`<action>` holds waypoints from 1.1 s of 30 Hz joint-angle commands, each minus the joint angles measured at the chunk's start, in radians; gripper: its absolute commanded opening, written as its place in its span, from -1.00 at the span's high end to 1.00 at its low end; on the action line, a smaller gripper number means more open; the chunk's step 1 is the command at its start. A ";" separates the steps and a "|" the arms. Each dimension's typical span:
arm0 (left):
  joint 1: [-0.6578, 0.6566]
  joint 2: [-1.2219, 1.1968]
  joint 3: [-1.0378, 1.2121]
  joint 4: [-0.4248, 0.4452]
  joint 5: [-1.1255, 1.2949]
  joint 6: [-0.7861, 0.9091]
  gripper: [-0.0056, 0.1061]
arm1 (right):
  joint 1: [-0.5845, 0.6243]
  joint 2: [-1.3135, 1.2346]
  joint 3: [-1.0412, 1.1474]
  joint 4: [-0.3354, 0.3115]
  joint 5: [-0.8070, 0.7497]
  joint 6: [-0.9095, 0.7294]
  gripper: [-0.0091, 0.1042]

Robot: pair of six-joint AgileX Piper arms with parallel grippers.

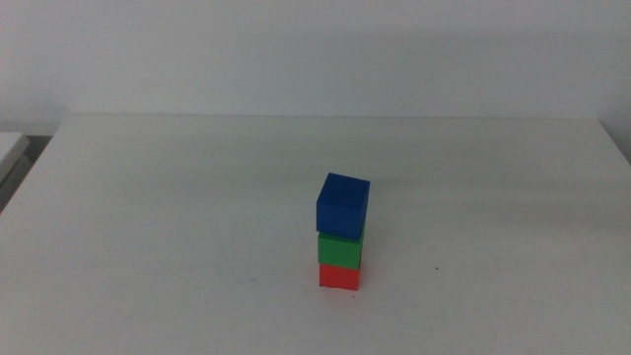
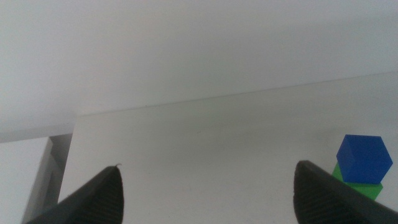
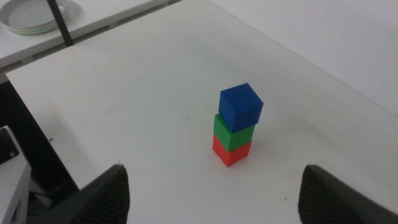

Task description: Stack red cubes first, then green, then blue cubes in a specific spot.

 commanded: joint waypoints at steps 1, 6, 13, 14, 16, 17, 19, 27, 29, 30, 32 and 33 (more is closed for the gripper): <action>0.001 -0.002 0.001 -0.003 -0.012 0.001 -0.78 | 0.002 -0.003 0.020 -0.011 -0.039 -0.004 -0.80; 0.001 -0.002 0.004 -0.011 -0.013 0.001 -0.78 | -0.061 -0.003 0.123 0.007 -0.404 -0.004 -0.80; 0.001 -0.006 0.125 -0.008 -0.195 0.001 -0.78 | -0.382 -0.005 0.373 0.258 -0.701 -0.004 -0.80; 0.001 -0.009 0.150 -0.008 -0.232 0.001 -0.78 | -0.444 -0.010 0.402 0.291 -0.722 -0.004 -0.80; 0.001 -0.016 0.193 -0.008 -0.283 0.001 -0.78 | -0.563 -0.028 0.472 0.384 -0.777 -0.004 -0.80; 0.001 -0.020 0.207 -0.011 -0.292 0.001 -0.78 | -0.609 -0.039 0.498 0.417 -0.801 -0.004 -0.80; 0.001 -0.022 0.238 -0.028 -0.299 0.001 -0.78 | -0.716 -0.065 0.560 0.445 -0.839 -0.004 -0.80; 0.001 -0.044 0.395 -0.199 -0.419 0.001 -0.78 | -0.980 -0.291 0.788 0.306 -0.842 -0.004 -0.80; 0.001 -0.068 0.434 -0.164 -0.466 0.001 -0.78 | -1.004 -0.363 0.843 0.275 -0.840 -0.004 -0.80; 0.001 -0.086 0.456 -0.145 -0.494 0.001 -0.78 | -1.013 -0.402 0.870 0.262 -0.835 -0.004 -0.80; 0.001 -0.122 0.505 -0.120 -0.552 0.001 -0.78 | -1.021 -0.469 0.915 0.232 -0.812 -0.004 -0.80; 0.001 -0.142 0.531 -0.118 -0.583 0.001 -0.78 | -1.024 -0.503 0.933 0.215 -0.791 -0.004 -0.80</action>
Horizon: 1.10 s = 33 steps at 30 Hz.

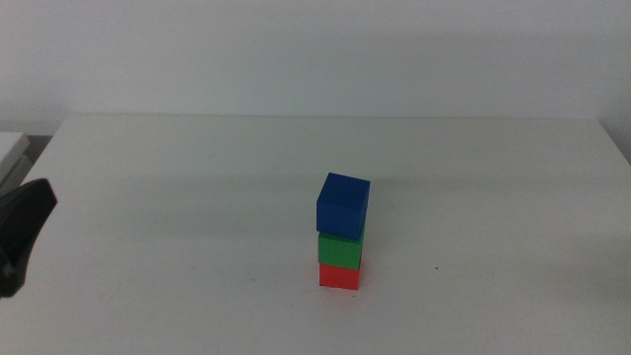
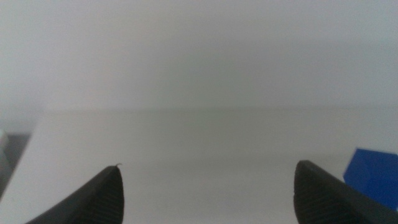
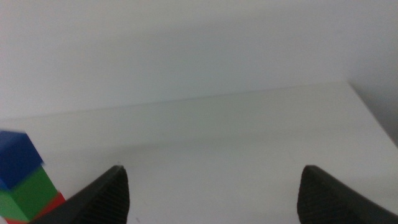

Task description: Stack red cubes first, then green, then blue cubes in a specific spot.

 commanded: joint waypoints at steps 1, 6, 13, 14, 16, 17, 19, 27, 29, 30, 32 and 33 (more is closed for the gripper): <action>0.001 -0.047 0.061 0.016 -0.096 -0.001 -0.78 | -0.010 -0.075 0.044 -0.045 0.040 -0.006 -0.80; 0.001 -0.131 0.227 0.021 -0.254 -0.001 -0.78 | -0.010 -0.177 0.103 -0.047 0.111 -0.006 -0.80; 0.001 -0.393 0.465 0.177 -0.291 -0.001 -0.78 | -0.010 -0.177 0.161 -0.044 0.071 -0.006 -0.80; 0.001 -0.418 0.485 0.177 -0.291 -0.001 -0.78 | -0.010 -0.177 0.170 -0.044 0.053 -0.006 -0.80; 0.001 -0.418 0.491 0.175 -0.306 -0.001 -0.78 | -0.010 -0.177 0.196 -0.055 -0.001 -0.006 -0.80; 0.001 -0.418 0.491 0.175 -0.284 -0.001 -0.78 | -0.010 -0.177 0.196 -0.057 -0.028 -0.006 -0.80; 0.001 -0.418 0.491 0.163 -0.268 -0.001 -0.78 | -0.010 -0.177 0.196 -0.069 -0.026 -0.006 -0.80; 0.001 -0.418 0.491 0.156 -0.268 -0.001 -0.78 | -0.010 -0.177 0.196 -0.114 -0.037 -0.006 -0.80; 0.001 -0.418 0.491 0.156 -0.270 -0.001 -0.78 | -0.010 -0.177 0.196 -0.114 -0.037 -0.006 -0.80; 0.001 -0.418 0.491 0.156 -0.270 -0.001 -0.78 | -0.010 -0.177 0.196 -0.114 -0.037 -0.006 -0.80; 0.001 -0.418 0.491 0.156 -0.270 -0.001 -0.78 | -0.010 -0.177 0.196 -0.114 -0.037 -0.006 -0.80; 0.001 -0.418 0.491 0.156 -0.270 -0.001 -0.78 | -0.010 -0.177 0.196 -0.114 -0.037 -0.006 -0.80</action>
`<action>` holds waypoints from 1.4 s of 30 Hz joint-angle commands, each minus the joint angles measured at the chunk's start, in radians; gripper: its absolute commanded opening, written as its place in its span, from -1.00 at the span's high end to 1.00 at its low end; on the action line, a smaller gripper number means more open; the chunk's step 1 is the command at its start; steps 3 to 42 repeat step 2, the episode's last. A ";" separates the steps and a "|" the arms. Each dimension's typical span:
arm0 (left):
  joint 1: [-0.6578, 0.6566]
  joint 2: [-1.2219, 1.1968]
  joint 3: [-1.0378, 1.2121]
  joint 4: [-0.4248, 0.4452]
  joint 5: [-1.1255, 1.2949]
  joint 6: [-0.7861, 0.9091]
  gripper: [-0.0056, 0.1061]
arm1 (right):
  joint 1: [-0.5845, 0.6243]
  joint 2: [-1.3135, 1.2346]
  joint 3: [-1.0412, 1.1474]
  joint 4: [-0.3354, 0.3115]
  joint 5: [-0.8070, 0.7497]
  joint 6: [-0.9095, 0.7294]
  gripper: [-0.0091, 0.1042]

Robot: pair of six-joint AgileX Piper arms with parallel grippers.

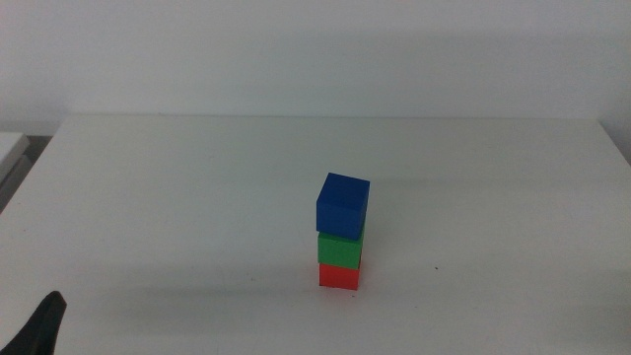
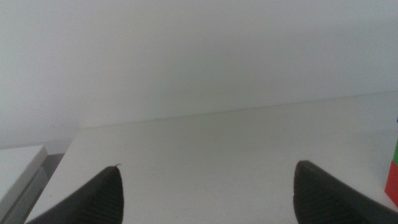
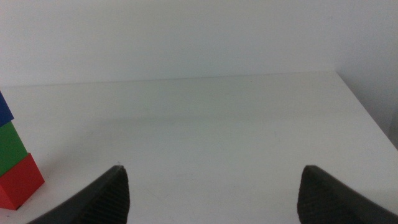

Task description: Stack red cubes first, then green, then blue cubes in a specific spot.

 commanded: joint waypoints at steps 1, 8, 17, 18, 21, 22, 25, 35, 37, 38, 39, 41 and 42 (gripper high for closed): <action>0.001 -0.005 0.000 -0.004 -0.013 -0.001 -0.78 | -0.008 -0.005 0.004 -0.014 -0.013 -0.006 -0.80; 0.001 -0.005 0.000 -0.004 -0.013 -0.001 -0.78 | -0.008 -0.005 0.004 -0.014 -0.013 -0.006 -0.80; 0.001 -0.005 0.000 -0.004 -0.013 -0.001 -0.78 | -0.008 -0.005 0.004 -0.014 -0.013 -0.006 -0.80; 0.001 -0.005 0.000 -0.004 -0.013 -0.001 -0.78 | -0.008 -0.005 0.004 -0.014 -0.013 -0.006 -0.80; 0.001 -0.005 0.000 -0.004 -0.013 -0.001 -0.78 | -0.008 -0.005 0.004 -0.014 -0.013 -0.006 -0.80; 0.001 -0.005 0.000 -0.004 -0.013 -0.001 -0.78 | -0.008 -0.005 0.004 -0.014 -0.013 -0.006 -0.80; 0.001 -0.005 0.000 -0.004 -0.013 -0.001 -0.78 | -0.008 -0.005 0.004 -0.014 -0.013 -0.006 -0.80; 0.001 -0.005 0.000 -0.004 -0.013 -0.001 -0.78 | -0.008 -0.005 0.004 -0.014 -0.013 -0.006 -0.80; 0.001 -0.005 0.000 -0.004 -0.013 -0.001 -0.78 | -0.008 -0.005 0.004 -0.014 -0.013 -0.006 -0.80; 0.001 -0.005 0.000 -0.004 -0.013 -0.001 -0.78 | -0.008 -0.005 0.004 -0.014 -0.013 -0.006 -0.80; 0.001 -0.005 0.000 -0.004 -0.013 -0.001 -0.78 | -0.008 -0.005 0.004 -0.014 -0.013 -0.006 -0.80; 0.001 -0.005 0.000 -0.004 -0.013 -0.001 -0.78 | -0.008 -0.005 0.004 -0.014 -0.013 -0.006 -0.80; 0.001 -0.005 0.000 -0.004 -0.013 -0.001 -0.78 | -0.008 -0.005 0.004 -0.014 -0.013 -0.006 -0.80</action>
